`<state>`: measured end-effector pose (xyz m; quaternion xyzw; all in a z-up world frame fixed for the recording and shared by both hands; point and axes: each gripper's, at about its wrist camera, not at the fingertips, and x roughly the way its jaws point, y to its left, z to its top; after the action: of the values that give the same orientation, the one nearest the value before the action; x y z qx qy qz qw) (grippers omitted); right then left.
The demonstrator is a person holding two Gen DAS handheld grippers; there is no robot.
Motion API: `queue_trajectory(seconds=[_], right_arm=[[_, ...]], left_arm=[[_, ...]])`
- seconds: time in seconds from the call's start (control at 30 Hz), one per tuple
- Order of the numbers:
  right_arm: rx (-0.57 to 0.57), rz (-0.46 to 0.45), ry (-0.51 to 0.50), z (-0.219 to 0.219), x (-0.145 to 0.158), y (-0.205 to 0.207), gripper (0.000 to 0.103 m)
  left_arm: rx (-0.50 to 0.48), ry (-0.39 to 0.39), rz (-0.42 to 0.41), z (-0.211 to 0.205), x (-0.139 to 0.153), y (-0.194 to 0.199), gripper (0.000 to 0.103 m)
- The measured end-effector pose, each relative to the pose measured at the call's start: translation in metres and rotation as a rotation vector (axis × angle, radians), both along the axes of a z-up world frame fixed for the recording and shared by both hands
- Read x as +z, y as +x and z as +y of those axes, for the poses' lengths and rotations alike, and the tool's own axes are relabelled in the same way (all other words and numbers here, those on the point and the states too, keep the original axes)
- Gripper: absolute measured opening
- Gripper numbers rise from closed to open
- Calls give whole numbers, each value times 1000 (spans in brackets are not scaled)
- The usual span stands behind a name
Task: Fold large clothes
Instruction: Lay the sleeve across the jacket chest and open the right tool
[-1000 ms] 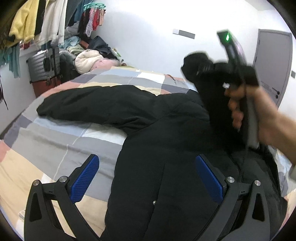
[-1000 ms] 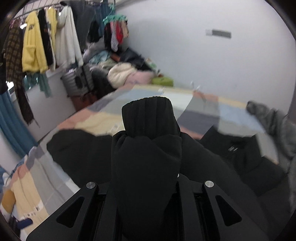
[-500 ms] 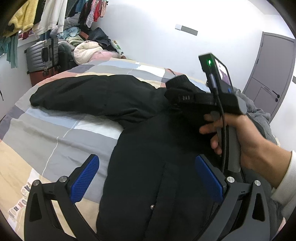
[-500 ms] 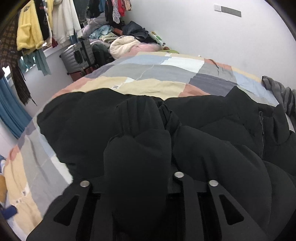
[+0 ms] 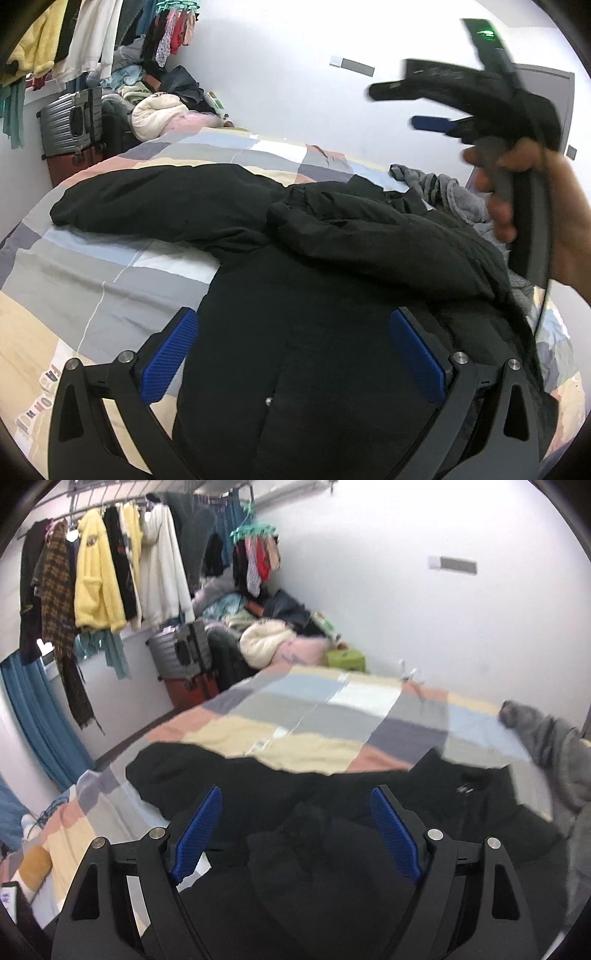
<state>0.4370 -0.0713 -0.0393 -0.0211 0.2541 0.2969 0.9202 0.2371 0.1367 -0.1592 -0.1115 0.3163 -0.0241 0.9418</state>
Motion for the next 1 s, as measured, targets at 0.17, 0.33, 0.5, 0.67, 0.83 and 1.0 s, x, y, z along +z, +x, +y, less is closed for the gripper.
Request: queue_trajectory(seconds=[0.17, 0.33, 0.5, 0.67, 0.83, 1.0], right_arm=[[-102, -104, -6, -45, 23, -23, 82], [-159, -172, -29, -88, 31, -44, 82], [-227, -140, -4, -134, 13, -52, 82], [-328, -97, 25, -187, -27, -69, 82], [-425, 33, 56, -242, -83, -70, 82], [-446, 136, 1, -271, -134, -65, 82]], left_arm=[[-12, 6, -16, -9, 6, -3, 103], [-10, 27, -30, -14, 10, -5, 103], [-29, 30, -33, -22, 8, -6, 103], [-57, 20, -51, -33, 8, -6, 103], [-64, -15, -56, -37, 6, -2, 103], [-74, -31, -31, -42, -1, 2, 103]])
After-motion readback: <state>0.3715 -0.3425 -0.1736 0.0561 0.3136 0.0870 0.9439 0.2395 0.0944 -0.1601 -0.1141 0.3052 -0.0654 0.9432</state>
